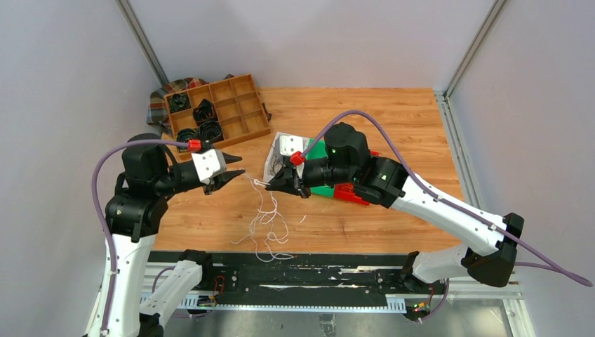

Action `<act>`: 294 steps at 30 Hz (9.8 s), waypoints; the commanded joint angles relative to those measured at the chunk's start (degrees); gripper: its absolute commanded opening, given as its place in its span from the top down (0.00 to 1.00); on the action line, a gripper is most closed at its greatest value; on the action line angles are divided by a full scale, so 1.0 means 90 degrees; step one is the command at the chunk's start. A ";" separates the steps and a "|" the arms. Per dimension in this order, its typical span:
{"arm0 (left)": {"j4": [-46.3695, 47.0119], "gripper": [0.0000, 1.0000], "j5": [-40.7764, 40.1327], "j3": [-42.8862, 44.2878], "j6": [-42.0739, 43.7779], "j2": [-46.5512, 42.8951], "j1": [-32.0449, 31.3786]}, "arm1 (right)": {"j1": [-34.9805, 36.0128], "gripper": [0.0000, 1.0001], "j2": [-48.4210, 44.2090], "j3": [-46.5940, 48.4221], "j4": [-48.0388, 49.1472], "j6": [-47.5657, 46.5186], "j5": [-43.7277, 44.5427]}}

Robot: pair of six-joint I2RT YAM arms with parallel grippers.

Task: Untangle the cables
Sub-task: Untie the cable.

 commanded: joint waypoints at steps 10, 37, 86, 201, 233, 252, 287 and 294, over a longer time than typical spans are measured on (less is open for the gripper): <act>-0.0967 0.60 0.0439 -0.0081 0.1863 -0.0144 -0.0639 | -0.0090 0.99 0.0059 0.0169 0.0363 0.0226 -0.0381; 0.0194 0.99 0.0029 -0.0643 0.2791 -0.0967 -0.0779 | -0.0021 0.66 0.0203 0.0001 0.0738 0.1309 -0.0669; -0.0017 1.00 0.0383 -0.0694 0.2492 -0.1039 -0.0874 | 0.0048 0.99 0.1132 0.1444 -0.0360 0.1432 -0.1328; 0.0199 1.00 -0.0986 0.0347 -0.4374 0.0160 -0.1200 | 0.1947 0.99 -0.1034 -0.1723 0.3704 -0.2332 0.3380; 0.0335 1.00 -0.1043 0.0211 -0.4367 0.0028 -0.1195 | 0.0306 0.52 -0.1563 -0.1525 0.2782 0.0898 0.2985; 0.0264 1.00 -0.1356 0.0210 -0.4310 0.0138 -0.1198 | 0.1424 0.44 0.0161 0.1602 -0.1397 -0.3221 0.3053; 0.0244 1.00 -0.1455 0.0065 -0.3957 0.0051 -0.1199 | 0.1687 0.99 0.0340 0.1114 -0.0422 -0.3266 0.3968; 0.0240 0.99 -0.1533 0.0036 -0.3907 0.0036 -0.1197 | 0.1614 0.99 -0.0100 0.0411 0.0504 -0.2724 0.3648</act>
